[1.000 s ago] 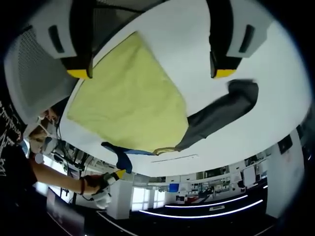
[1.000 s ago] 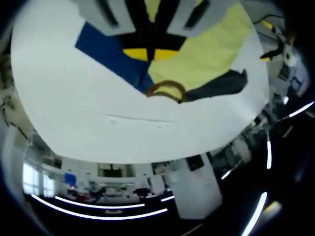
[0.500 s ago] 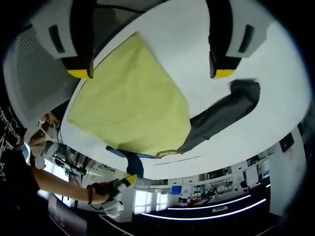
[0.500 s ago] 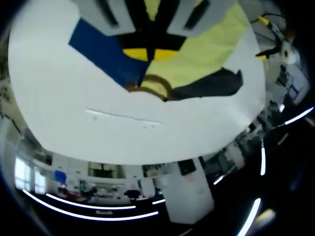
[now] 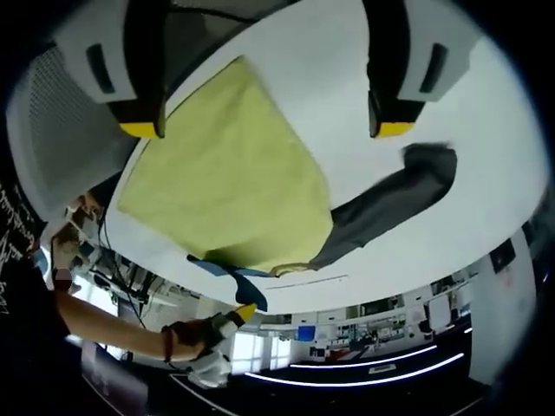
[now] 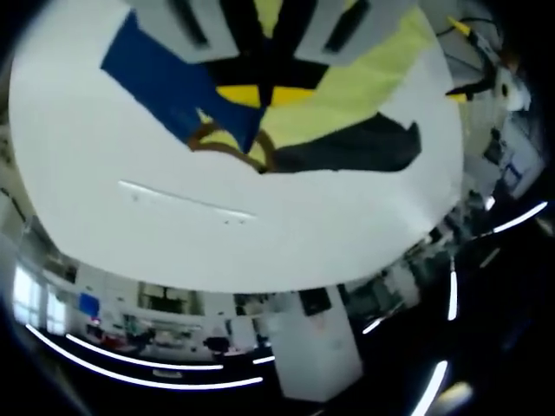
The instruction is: Fold the garment on the visible template until the final outline fits inside the template.
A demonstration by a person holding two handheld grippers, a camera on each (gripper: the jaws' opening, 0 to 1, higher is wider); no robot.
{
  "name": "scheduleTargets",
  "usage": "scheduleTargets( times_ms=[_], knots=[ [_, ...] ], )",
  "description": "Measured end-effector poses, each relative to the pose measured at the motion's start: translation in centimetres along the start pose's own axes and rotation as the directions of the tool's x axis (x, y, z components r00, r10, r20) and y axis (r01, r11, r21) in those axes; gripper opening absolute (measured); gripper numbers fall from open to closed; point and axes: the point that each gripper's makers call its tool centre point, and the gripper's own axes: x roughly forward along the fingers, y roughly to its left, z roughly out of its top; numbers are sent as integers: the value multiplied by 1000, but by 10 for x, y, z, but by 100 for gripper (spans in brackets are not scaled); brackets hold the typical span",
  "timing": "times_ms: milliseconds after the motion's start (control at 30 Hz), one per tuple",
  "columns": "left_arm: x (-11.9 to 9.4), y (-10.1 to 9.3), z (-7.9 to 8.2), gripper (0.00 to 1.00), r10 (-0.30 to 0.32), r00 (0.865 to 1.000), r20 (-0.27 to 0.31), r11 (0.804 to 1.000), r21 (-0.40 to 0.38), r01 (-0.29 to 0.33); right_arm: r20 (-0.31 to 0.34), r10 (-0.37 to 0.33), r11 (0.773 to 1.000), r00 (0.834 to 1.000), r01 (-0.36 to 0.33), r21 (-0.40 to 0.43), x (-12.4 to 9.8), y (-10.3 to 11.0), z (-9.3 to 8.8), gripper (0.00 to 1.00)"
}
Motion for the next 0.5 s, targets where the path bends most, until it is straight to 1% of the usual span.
scheduleTargets(
  times_ms=[200, 500],
  knots=[
    [0, 0, -1, 94, 2, 1000, -3, 1000, -3, -2, -15, 21, 1000, 1000, -21, -16, 9, 13, 2, 0],
    [-1, 2, -5, 94, 10, 1000, -13, 1000, -8, -10, -23, 56, 997, 998, -57, -44, 14, 33, 4, 0]
  ],
)
